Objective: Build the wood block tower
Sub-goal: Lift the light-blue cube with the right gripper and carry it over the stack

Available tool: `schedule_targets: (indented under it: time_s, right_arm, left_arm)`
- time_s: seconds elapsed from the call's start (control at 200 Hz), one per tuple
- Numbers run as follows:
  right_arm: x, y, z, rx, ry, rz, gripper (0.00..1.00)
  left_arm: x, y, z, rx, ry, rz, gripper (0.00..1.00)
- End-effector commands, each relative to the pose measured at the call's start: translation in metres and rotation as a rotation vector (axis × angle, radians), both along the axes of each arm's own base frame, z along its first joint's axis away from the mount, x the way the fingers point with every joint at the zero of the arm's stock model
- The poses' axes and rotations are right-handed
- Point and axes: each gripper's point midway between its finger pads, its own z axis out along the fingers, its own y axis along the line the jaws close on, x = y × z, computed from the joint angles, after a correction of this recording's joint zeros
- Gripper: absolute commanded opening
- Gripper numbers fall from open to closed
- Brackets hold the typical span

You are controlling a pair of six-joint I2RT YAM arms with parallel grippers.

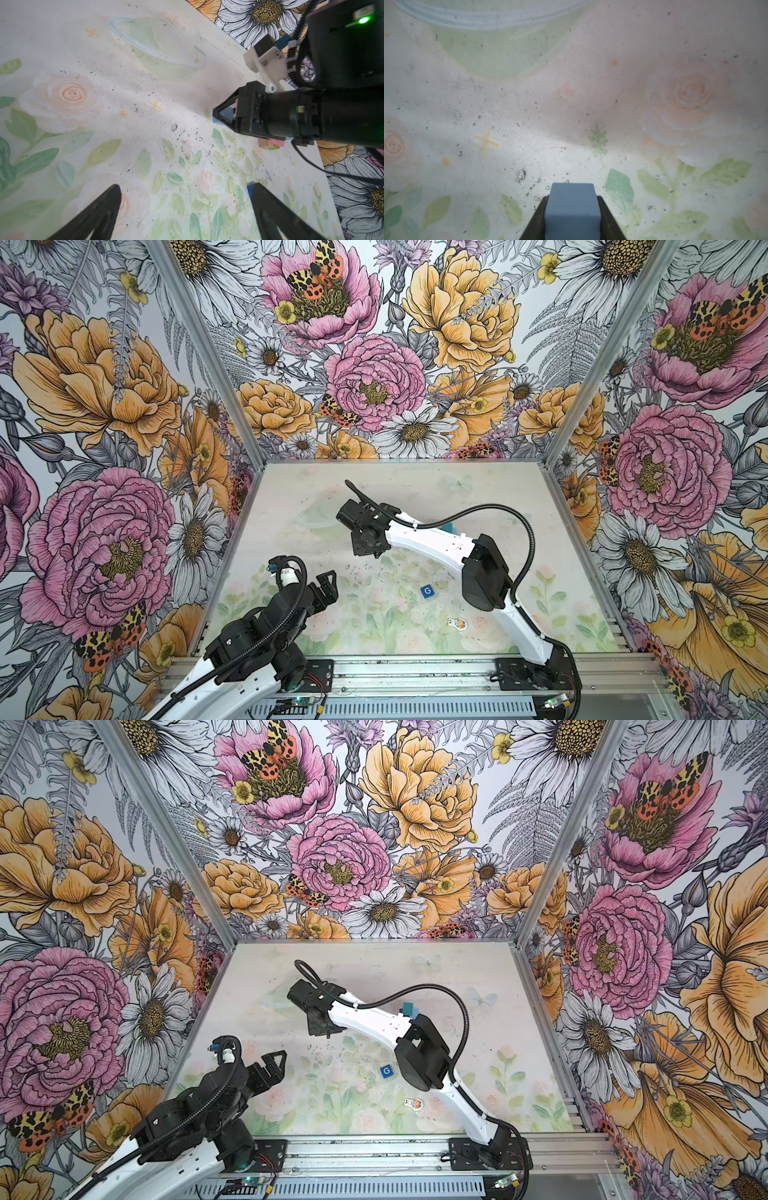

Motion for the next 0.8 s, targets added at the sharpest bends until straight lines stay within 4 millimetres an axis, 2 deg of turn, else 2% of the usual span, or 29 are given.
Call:
schedule_targets:
  time_s: [0.0,0.16,0.32,0.44,0.505,0.52,0.565,0.796]
  right_arm:
    - [0.009,-0.023,0.047,0.012,-0.084,-0.01,0.28]
    - [0.013,-0.058,0.073,0.004,-0.125,-0.048,0.27]
    - [0.015,-0.099,0.088,-0.021,-0.154,-0.101,0.27]
    - [0.018,-0.135,0.091,-0.051,-0.162,-0.157,0.27]
    - [0.015,-0.145,0.092,-0.058,-0.165,-0.164,0.27]
    - [0.021,-0.155,0.092,-0.06,-0.166,-0.191,0.27]
    - [0.022,-0.166,0.091,-0.065,-0.165,-0.207,0.27]
    - [0.027,-0.204,0.089,-0.063,-0.159,-0.271,0.27]
  left_arm:
    - [0.003,-0.009,0.01,-0.009,-0.017,-0.036,0.99]
    - [0.009,-0.024,0.009,-0.002,-0.002,-0.078,0.99]
    - [0.018,-0.045,0.011,-0.007,0.01,-0.132,0.99]
    - [0.024,-0.061,0.012,-0.002,0.018,-0.17,0.99]
    - [0.027,-0.069,0.013,0.001,0.02,-0.188,0.99]
    - [0.028,-0.07,0.013,0.003,0.021,-0.191,0.99]
    - [0.03,-0.076,0.014,0.005,0.022,-0.202,0.99]
    - [0.041,-0.106,0.022,0.023,0.014,-0.255,0.99]
